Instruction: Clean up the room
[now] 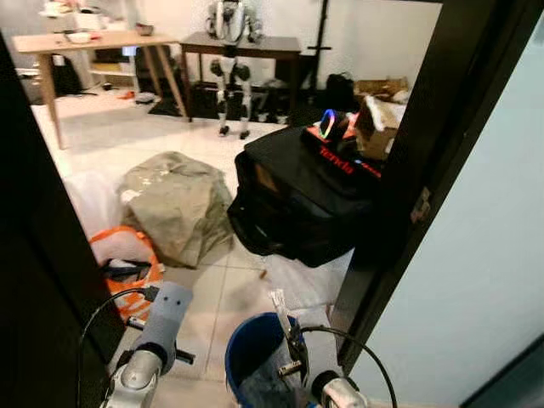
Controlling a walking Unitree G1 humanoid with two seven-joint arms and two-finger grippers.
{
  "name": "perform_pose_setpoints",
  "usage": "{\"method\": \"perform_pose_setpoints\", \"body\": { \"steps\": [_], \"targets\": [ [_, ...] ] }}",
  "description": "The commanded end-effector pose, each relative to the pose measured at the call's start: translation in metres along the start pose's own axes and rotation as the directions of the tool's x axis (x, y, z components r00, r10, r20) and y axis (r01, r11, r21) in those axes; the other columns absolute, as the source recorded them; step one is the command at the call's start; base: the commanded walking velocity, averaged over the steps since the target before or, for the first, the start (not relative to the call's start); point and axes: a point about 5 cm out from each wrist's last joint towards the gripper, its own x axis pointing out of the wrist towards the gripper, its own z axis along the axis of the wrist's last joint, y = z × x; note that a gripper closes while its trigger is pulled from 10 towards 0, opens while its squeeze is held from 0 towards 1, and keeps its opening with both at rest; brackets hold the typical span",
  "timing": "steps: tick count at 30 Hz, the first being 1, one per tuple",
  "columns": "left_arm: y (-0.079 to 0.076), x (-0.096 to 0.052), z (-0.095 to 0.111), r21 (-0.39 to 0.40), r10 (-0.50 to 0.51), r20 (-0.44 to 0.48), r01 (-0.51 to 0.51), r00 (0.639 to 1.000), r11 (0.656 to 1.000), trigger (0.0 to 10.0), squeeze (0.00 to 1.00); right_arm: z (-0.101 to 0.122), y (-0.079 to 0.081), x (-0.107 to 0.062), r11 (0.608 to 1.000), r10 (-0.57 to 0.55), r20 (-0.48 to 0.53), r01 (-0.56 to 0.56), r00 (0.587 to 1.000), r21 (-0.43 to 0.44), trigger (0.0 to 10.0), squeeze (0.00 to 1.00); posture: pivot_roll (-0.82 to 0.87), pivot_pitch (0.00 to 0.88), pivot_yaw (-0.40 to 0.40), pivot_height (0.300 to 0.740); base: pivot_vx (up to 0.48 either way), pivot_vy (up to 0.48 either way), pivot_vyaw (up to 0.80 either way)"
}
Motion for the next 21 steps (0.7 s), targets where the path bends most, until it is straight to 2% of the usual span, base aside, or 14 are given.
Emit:
{"method": "perform_pose_setpoints", "body": {
  "steps": [1, 6, 11, 19, 21],
  "targets": [
    [-0.0045, 0.0011, -0.0018, 0.014, -0.009, -0.019, 0.009, 1.0, 1.0, 10.0, 0.0, -0.0037, -0.0047, -0.0025, 1.0, -0.021, -0.01, 0.021, 1.0, 0.009, 10.0, 0.0, 0.09, 0.083, -0.017, 0.74, 0.0, 0.0, 0.0],
    [0.0002, 0.0014, -0.0013, -0.023, 0.028, -0.019, -0.028, 0.999, 0.999, 10.0, 0.0, -0.0019, -0.0057, -0.0016, 1.0, -0.025, -0.006, 0.025, 1.0, 0.007, 10.0, 0.0, 0.08, 0.088, -0.02, 0.74, 0.0, 0.0, 0.0],
    [0.0023, 0.0013, -0.0024, -0.025, 0.041, -0.027, -0.041, 0.999, 0.999, 10.0, 0.0, -0.0012, -0.0058, -0.0013, 1.0, -0.024, -0.004, 0.024, 1.0, 0.008, 10.0, 0.0, 0.08, 0.089, -0.021, 0.74, 0.0, 0.0, 0.0],
    [0.0026, 0.0008, 0.0011, -0.072, 0.055, -0.001, -0.055, 0.998, 0.996, 10.0, 0.0, -0.0008, -0.0079, -0.0015, 0.999, -0.033, -0.002, 0.033, 0.999, -0.001, 10.0, 0.0, 0.08, 0.091, -0.022, 0.74, 0.0, 0.0, 0.0],
    [0.0031, 0.0012, 0.0036, -0.133, 0.074, 0.014, -0.071, 0.997, 0.989, 10.0, 0.0, 0.0002, -0.0099, -0.0014, 0.999, -0.044, 0.003, 0.044, 0.999, -0.002, 10.0, 0.0, 0.07, 0.09, -0.021, 0.74, 0.0, 0.0, 0.0]
  ]
}}
